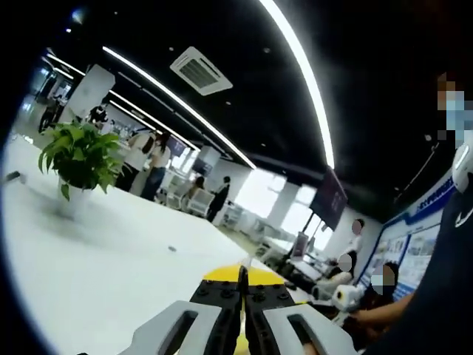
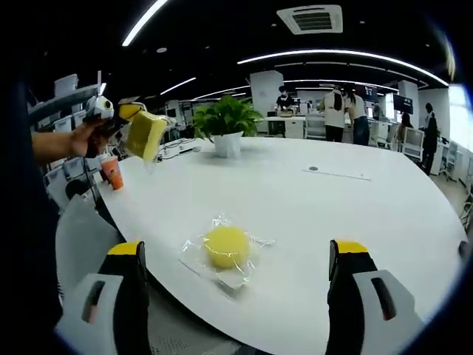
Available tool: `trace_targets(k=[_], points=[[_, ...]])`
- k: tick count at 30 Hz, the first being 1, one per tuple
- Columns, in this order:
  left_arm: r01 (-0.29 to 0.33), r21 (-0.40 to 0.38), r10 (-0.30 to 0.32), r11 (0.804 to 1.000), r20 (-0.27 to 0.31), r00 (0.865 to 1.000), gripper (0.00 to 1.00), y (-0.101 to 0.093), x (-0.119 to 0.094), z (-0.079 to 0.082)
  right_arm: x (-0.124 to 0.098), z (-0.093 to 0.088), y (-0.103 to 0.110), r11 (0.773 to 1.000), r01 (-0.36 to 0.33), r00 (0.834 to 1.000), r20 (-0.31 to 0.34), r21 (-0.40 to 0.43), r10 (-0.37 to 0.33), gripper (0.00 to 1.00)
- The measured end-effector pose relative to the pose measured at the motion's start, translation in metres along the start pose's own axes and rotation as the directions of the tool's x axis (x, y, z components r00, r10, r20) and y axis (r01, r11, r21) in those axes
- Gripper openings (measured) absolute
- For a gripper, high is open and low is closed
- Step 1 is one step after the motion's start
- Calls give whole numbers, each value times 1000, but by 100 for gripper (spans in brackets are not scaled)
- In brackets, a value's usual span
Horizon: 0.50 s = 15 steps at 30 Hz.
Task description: Compare the silicone blocks by pressing each to a similar depth, holding the contact briefly, and releasing to observe deformation and rebound differences across the visible hardness samples.
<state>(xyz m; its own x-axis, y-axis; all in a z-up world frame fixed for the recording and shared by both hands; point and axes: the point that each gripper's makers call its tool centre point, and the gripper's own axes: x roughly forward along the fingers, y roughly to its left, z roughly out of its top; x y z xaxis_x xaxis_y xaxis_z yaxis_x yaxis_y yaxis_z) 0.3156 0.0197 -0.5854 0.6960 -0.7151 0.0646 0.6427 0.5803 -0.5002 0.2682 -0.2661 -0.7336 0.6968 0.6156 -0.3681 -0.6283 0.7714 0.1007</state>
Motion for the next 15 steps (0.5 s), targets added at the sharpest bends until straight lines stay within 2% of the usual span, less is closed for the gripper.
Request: trace_targets(k=[7,15], points=[[-17,-72,16,997,-7,1000,0,15,-1,-15,0,-6,-2,1000,6,1000,-22,17,-5,96],[-29,-116,25,993,-38,999,0,24,0,-35,0,-11,-2,1000,12,1000,-28,26,-12,96]])
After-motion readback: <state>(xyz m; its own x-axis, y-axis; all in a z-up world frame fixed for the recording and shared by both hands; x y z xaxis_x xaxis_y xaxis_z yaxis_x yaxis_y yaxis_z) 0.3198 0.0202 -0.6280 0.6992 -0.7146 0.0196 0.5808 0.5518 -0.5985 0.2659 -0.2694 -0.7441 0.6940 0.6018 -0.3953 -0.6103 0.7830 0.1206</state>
